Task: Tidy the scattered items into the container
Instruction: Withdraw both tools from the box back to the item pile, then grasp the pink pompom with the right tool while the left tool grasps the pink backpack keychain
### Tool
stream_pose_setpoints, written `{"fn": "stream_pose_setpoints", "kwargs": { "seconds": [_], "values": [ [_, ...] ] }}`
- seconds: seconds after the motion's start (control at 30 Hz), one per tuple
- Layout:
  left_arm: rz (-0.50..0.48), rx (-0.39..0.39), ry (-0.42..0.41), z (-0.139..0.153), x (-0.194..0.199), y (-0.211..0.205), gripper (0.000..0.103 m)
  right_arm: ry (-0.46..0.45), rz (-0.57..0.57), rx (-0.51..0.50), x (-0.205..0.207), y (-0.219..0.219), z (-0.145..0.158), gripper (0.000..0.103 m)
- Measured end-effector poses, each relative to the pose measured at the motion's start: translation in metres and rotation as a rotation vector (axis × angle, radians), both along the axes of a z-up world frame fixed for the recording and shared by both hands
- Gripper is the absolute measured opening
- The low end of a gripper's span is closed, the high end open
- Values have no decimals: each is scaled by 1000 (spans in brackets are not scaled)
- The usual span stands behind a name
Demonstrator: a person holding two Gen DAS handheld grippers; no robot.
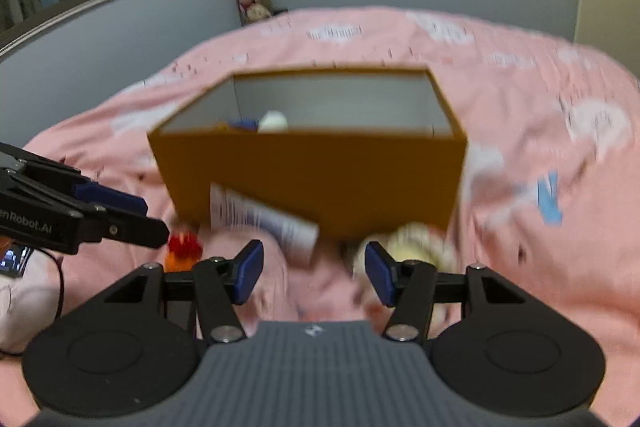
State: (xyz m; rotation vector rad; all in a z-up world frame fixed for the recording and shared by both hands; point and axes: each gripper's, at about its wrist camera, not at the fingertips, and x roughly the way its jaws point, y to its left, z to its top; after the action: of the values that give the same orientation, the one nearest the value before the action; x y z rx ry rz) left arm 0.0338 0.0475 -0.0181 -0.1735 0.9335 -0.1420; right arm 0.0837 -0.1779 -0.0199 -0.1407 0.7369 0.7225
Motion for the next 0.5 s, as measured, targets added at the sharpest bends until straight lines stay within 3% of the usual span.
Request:
{"fn": "stream_pose_setpoints", "kwargs": {
  "seconds": [0.17, 0.5],
  "values": [
    [-13, 6, 31, -15, -4, -11, 57, 112, -68, -15, -13, -19, -23, 61],
    [-3, 3, 50, -23, -8, -19, 57, 217, -157, -64, -21, -39, -48, 66]
  ]
}}
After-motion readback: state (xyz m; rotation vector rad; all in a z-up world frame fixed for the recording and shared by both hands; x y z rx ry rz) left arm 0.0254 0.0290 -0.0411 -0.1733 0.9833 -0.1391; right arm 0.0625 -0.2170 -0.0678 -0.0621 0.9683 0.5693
